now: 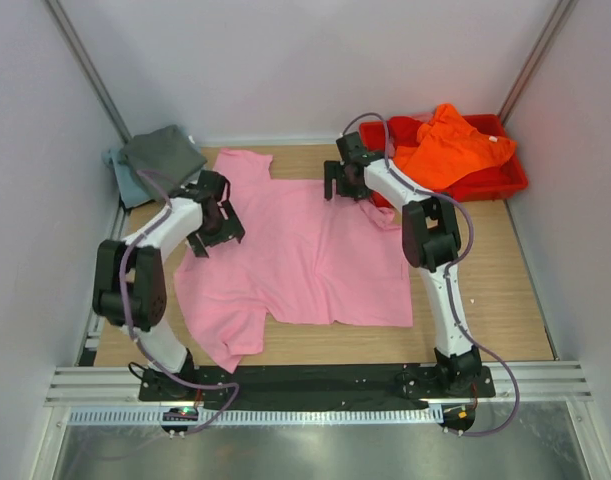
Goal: Fold and stack the t-shirts
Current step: Flatten the tshirt out, then fold the tshirt
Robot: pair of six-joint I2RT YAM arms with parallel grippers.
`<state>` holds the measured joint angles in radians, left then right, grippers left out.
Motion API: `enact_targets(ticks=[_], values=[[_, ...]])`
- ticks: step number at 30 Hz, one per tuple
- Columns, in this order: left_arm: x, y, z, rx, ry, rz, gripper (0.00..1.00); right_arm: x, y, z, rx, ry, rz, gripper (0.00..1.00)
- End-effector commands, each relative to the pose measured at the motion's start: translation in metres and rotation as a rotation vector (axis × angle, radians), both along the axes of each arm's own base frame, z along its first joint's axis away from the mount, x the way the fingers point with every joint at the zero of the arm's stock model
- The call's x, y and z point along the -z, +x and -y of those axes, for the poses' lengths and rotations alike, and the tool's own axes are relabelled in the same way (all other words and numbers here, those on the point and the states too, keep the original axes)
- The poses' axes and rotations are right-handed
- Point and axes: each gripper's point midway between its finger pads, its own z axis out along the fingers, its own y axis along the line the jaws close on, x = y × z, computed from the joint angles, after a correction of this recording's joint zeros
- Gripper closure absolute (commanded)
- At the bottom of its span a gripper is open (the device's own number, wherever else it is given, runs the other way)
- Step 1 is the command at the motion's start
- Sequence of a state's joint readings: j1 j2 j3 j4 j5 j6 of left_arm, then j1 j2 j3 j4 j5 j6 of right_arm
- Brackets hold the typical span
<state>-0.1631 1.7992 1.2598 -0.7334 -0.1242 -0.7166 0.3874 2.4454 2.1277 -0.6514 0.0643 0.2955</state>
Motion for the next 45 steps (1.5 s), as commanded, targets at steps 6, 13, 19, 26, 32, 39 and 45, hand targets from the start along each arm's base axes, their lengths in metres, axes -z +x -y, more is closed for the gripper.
enact_targets(ticks=[6, 13, 19, 26, 32, 39, 45], values=[[-0.083, -0.133, 0.035, 0.061, -0.026, 0.126, 0.00, -0.112, -0.086, -0.018, -0.110, 0.094, 0.067, 0.12], [-0.061, -0.232, 0.059, 0.117, -0.027, 0.078, 0.00, -0.147, -0.176, 0.023, -0.026, 0.128, 0.107, 0.10], [-0.025, -0.283, 0.054, 0.144, 0.105, 0.000, 0.05, -0.149, -0.247, 0.047, 0.008, 0.222, 0.108, 0.10], [0.003, -0.302, 0.067, 0.154, 0.088, -0.042, 0.40, -0.148, -0.281, 0.070, 0.019, 0.190, 0.105, 0.09], [0.024, -0.314, 0.057, 0.180, 0.171, -0.084, 0.45, -0.147, -0.288, 0.076, 0.022, 0.177, 0.110, 0.09], [0.030, -0.313, 0.047, 0.197, 0.215, -0.071, 0.46, -0.119, -0.294, 0.084, 0.112, 0.173, 0.060, 0.08], [0.029, -0.294, 0.047, 0.263, 0.195, 0.043, 0.66, -0.075, -0.323, 0.081, 0.214, 0.304, -0.010, 0.08]])
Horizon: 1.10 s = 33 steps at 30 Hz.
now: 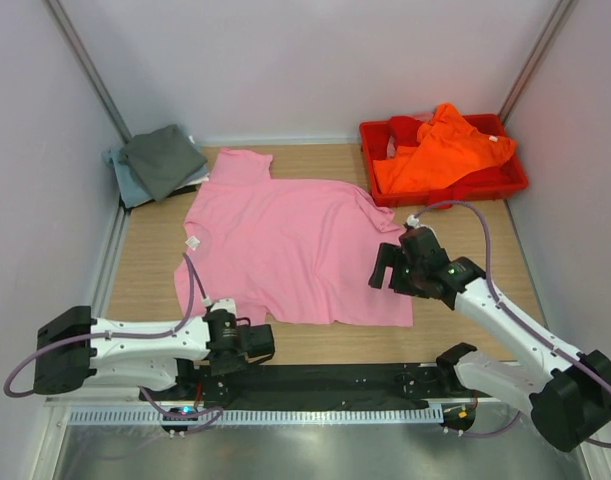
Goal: Fold and stack the t-shirts
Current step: Fold the tshirt
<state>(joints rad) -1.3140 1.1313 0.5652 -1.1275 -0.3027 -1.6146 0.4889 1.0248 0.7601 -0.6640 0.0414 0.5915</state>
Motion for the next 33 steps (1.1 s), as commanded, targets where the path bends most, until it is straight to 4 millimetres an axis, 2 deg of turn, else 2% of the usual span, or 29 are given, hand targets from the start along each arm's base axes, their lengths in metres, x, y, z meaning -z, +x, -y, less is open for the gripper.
enact_targets(ticks=[1, 3, 4, 5, 8, 11, 15, 17, 21, 25, 31, 33], values=[[0.002, 0.023, -0.001, 0.023, -0.010, 0.134, 0.67, 0.005, -0.005, -0.002, 0.108, 0.105, 0.019, 0.08], [0.001, 0.026, -0.005, 0.034, -0.001, 0.151, 0.75, 0.010, -0.010, 0.005, 0.142, 0.094, 0.017, 0.08], [0.000, 0.027, -0.006, 0.042, -0.001, 0.153, 0.93, 0.011, -0.014, 0.008, 0.158, 0.095, 0.018, 0.08], [0.000, 0.027, -0.008, 0.041, 0.006, 0.155, 1.00, 0.015, -0.017, 0.015, 0.180, 0.070, 0.008, 0.08], [-0.004, 0.028, -0.003, 0.055, -0.028, 0.163, 1.00, 0.018, -0.026, 0.025, 0.240, 0.065, -0.002, 0.08], [-0.020, 0.031, 0.001, 0.053, -0.068, 0.186, 1.00, 0.024, -0.034, 0.035, 0.302, 0.062, -0.014, 0.07], [-0.036, 0.032, -0.006, 0.046, -0.089, 0.211, 1.00, 0.037, -0.045, 0.048, 0.398, 0.040, -0.056, 0.08], [-0.043, 0.033, -0.005, 0.039, -0.123, 0.221, 1.00, 0.042, -0.049, 0.047, 0.425, 0.062, -0.074, 0.12], [-0.052, 0.033, -0.010, 0.029, -0.152, 0.238, 1.00, 0.068, -0.065, 0.049, 0.455, 0.071, -0.137, 0.15], [-0.057, 0.033, -0.013, 0.031, -0.171, 0.248, 1.00, 0.079, -0.076, 0.049, 0.466, 0.075, -0.182, 0.18], [-0.060, 0.034, -0.014, 0.042, -0.177, 0.258, 1.00, 0.090, -0.076, 0.048, 0.467, 0.084, -0.187, 0.24], [-0.059, 0.035, -0.013, 0.046, -0.178, 0.258, 1.00, 0.097, -0.078, 0.047, 0.458, 0.079, -0.201, 0.29]])
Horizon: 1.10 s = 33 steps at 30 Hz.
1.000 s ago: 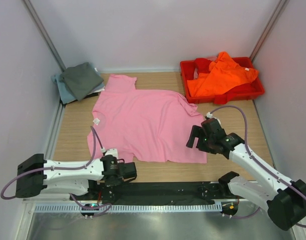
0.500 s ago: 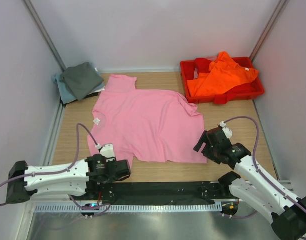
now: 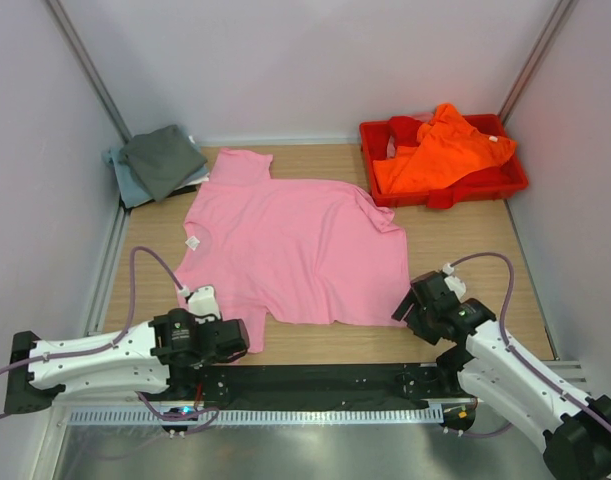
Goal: Fold and stack the t-shirts
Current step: Fold the tshirt
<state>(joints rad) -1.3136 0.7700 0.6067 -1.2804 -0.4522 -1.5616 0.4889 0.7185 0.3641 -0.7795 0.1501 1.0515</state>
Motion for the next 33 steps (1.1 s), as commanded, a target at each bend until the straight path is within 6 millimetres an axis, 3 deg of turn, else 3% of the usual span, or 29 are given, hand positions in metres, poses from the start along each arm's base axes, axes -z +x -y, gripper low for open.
enact_targets(ticks=[1, 4, 6, 10, 13, 17, 18, 21, 27, 33], values=[[-0.012, 0.010, -0.001, -0.007, 0.002, 0.055, 1.00, 0.009, 0.007, -0.005, 0.006, 0.011, 0.009, 0.32], [-0.016, 0.009, -0.001, -0.004, 0.002, 0.053, 1.00, 0.010, 0.012, -0.004, -0.009, -0.010, 0.020, 0.39], [-0.021, 0.009, -0.004, -0.002, 0.008, 0.051, 1.00, 0.010, 0.014, -0.003, -0.016, -0.017, 0.027, 0.51], [-0.043, 0.010, -0.005, -0.005, -0.036, 0.071, 1.00, 0.008, 0.017, -0.010, -0.033, 0.014, 0.048, 0.84], [-0.056, 0.009, -0.009, -0.002, -0.049, 0.075, 1.00, 0.001, 0.020, -0.012, -0.051, 0.020, 0.065, 0.99], [-0.071, 0.004, -0.012, 0.015, -0.061, 0.060, 1.00, -0.024, 0.024, -0.011, -0.050, 0.023, 0.110, 0.98], [-0.074, 0.003, -0.019, 0.015, -0.041, 0.054, 1.00, -0.041, 0.029, -0.012, -0.044, 0.039, 0.154, 0.99], [-0.091, 0.001, -0.027, 0.018, -0.041, 0.058, 1.00, -0.065, 0.025, -0.004, -0.028, 0.027, 0.182, 0.99], [-0.124, 0.000, -0.026, 0.068, -0.135, 0.087, 1.00, -0.111, 0.013, 0.006, -0.004, 0.059, 0.266, 0.99], [-0.143, -0.002, -0.020, 0.101, -0.185, 0.091, 1.00, -0.152, -0.005, 0.032, 0.076, 0.039, 0.341, 0.98]])
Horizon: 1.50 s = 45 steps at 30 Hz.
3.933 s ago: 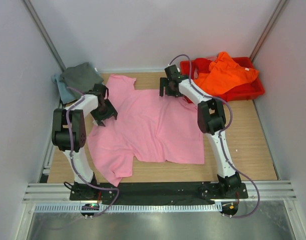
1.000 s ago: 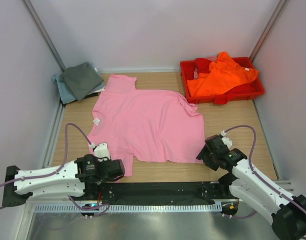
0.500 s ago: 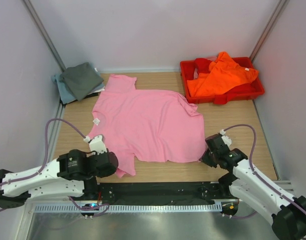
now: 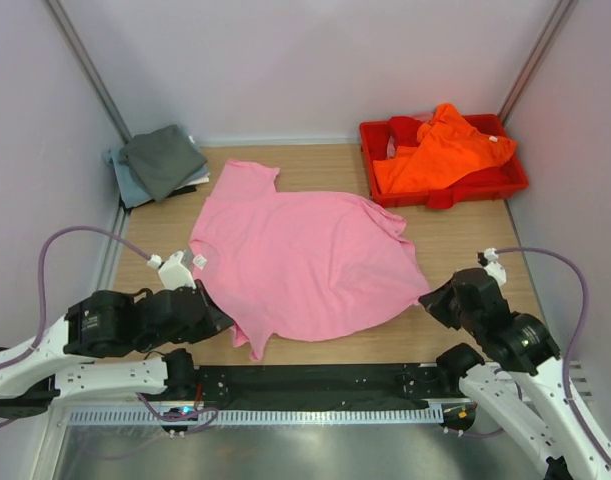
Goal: Fold and stack the t-shirts
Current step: Fold the tshirt
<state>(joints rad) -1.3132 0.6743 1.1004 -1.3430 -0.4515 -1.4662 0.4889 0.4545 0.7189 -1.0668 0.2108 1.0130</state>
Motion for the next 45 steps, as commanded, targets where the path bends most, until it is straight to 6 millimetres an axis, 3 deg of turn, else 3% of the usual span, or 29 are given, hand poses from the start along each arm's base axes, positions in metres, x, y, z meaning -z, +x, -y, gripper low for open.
enact_targets(ticks=[1, 3, 10, 12, 17, 19, 20, 21, 23, 24, 28, 30, 34, 45], values=[[0.017, -0.014, -0.065, 0.015, 0.270, -0.043, 1.00, -0.023, -0.015, 0.027, 0.091, -0.039, 0.028, 0.98], [0.012, -0.013, -0.064, 0.015, 0.254, -0.031, 1.00, -0.034, -0.017, 0.032, 0.110, -0.038, 0.055, 0.98], [-0.004, 0.000, -0.060, 0.003, 0.273, 0.031, 1.00, -0.034, -0.015, 0.040, 0.131, -0.081, 0.062, 0.99], [-0.013, 0.009, -0.055, 0.014, 0.331, 0.075, 1.00, -0.033, -0.006, 0.033, 0.104, -0.083, 0.066, 0.98], [-0.019, 0.035, -0.032, 0.045, 0.487, 0.109, 1.00, -0.007, 0.020, 0.010, 0.001, -0.155, -0.028, 0.99], [-0.008, 0.050, -0.031, 0.076, 0.541, 0.049, 1.00, -0.006, 0.032, 0.006, -0.012, -0.173, -0.020, 0.99], [-0.007, 0.064, -0.020, 0.070, 0.488, 0.060, 1.00, 0.000, 0.037, 0.004, -0.025, -0.201, -0.048, 0.99], [0.002, 0.078, -0.031, 0.005, 0.484, 0.013, 1.00, -0.001, 0.044, 0.000, -0.032, -0.201, -0.038, 0.99], [0.008, 0.092, -0.026, 0.053, 0.445, -0.003, 1.00, 0.002, 0.055, -0.002, -0.037, -0.230, -0.055, 0.99], [0.013, 0.103, -0.037, 0.010, 0.450, -0.029, 1.00, 0.002, 0.061, -0.001, -0.045, -0.247, -0.053, 0.99], [0.031, 0.140, -0.039, 0.020, 0.461, -0.087, 1.00, 0.012, 0.084, 0.010, -0.046, -0.259, -0.097, 0.99], [0.036, 0.152, -0.038, 0.041, 0.462, -0.106, 1.00, 0.019, 0.096, 0.025, -0.008, -0.260, -0.126, 0.99], [0.044, 0.177, -0.038, 0.045, 0.485, -0.114, 1.00, 0.027, 0.108, 0.042, 0.010, -0.305, -0.154, 0.99], [0.065, 0.231, -0.050, 0.027, 0.553, -0.178, 1.00, 0.063, 0.120, 0.050, 0.013, -0.307, -0.227, 0.99]])
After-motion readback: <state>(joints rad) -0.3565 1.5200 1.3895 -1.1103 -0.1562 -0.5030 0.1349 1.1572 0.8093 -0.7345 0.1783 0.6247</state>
